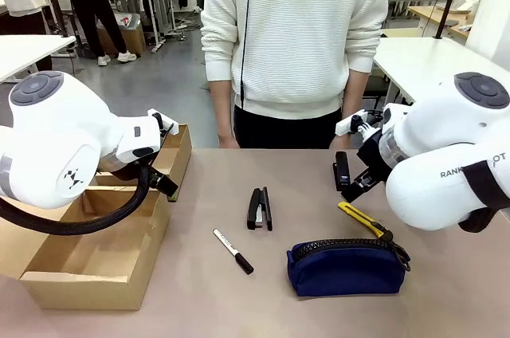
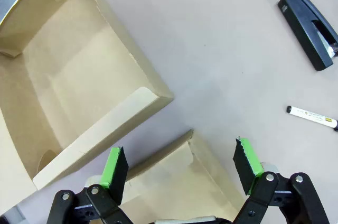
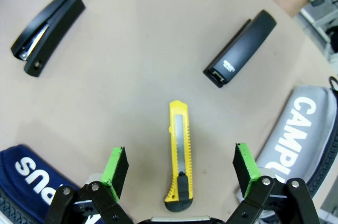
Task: Place items inside the box.
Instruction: Pick up a Pencil pouch or Stapler and place it inside the Mailer Box closest to the robot.
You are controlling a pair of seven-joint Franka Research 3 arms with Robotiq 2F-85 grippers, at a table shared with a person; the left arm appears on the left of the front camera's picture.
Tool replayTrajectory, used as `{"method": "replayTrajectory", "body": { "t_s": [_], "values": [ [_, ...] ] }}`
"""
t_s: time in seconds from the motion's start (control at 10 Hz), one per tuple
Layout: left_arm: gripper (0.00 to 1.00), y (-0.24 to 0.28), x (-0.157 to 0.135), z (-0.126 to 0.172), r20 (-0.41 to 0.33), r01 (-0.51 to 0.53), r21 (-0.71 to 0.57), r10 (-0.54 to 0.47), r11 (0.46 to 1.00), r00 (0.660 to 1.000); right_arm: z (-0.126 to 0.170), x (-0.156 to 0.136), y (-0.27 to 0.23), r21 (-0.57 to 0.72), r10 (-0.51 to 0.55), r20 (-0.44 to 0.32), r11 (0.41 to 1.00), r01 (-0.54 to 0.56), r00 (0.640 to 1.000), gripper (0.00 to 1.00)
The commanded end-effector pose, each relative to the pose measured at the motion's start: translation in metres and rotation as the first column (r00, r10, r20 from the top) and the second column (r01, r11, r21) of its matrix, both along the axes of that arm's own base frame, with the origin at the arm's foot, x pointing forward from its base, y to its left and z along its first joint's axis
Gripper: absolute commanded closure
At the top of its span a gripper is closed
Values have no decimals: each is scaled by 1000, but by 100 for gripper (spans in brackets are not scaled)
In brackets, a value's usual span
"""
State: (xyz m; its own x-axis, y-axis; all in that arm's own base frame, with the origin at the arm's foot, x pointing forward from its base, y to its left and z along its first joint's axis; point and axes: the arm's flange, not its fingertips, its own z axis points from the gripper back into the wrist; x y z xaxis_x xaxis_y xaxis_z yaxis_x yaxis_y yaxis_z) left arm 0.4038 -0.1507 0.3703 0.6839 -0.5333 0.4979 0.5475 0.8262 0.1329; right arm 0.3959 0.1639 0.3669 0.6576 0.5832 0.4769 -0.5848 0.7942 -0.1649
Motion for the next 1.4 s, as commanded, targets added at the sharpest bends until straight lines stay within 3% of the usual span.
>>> {"method": "replayTrajectory", "body": {
  "t_s": [0.0,0.6,0.7,0.8,0.9,1.0,1.1,1.2,1.3],
  "values": [
    [0,0,0,0,0,0,0,0,1000,1000,1,-2,5,14,9,5,1000,-9,1000,0],
    [0,0,0,0,0,0,0,0,1000,1000,0,-2,4,0,10,1,1000,-10,1000,0],
    [0,28,-22,64,-70,11,-111,-19,994,997,71,-29,-32,111,-80,-110,989,93,991,0],
    [0,45,-37,93,-128,17,-160,-38,987,991,101,-45,-54,163,-97,-114,980,115,989,0],
    [0,80,-73,144,-119,89,-225,-118,970,986,149,-77,-100,250,-150,-166,950,189,975,0],
    [0,108,-96,169,-75,29,-267,-51,963,996,172,-100,-141,350,-206,-226,895,277,952,0],
    [0,143,-102,172,-124,60,-318,-104,946,987,173,-116,-186,476,-216,-281,814,332,935,0],
    [0,184,-110,163,-187,6,-447,-100,894,977,160,-130,-240,604,-213,-358,690,399,909,0],
    [0,244,-111,138,-233,-137,-614,-12,777,972,133,-149,-302,724,-243,-422,489,486,873,0]
  ]
}}
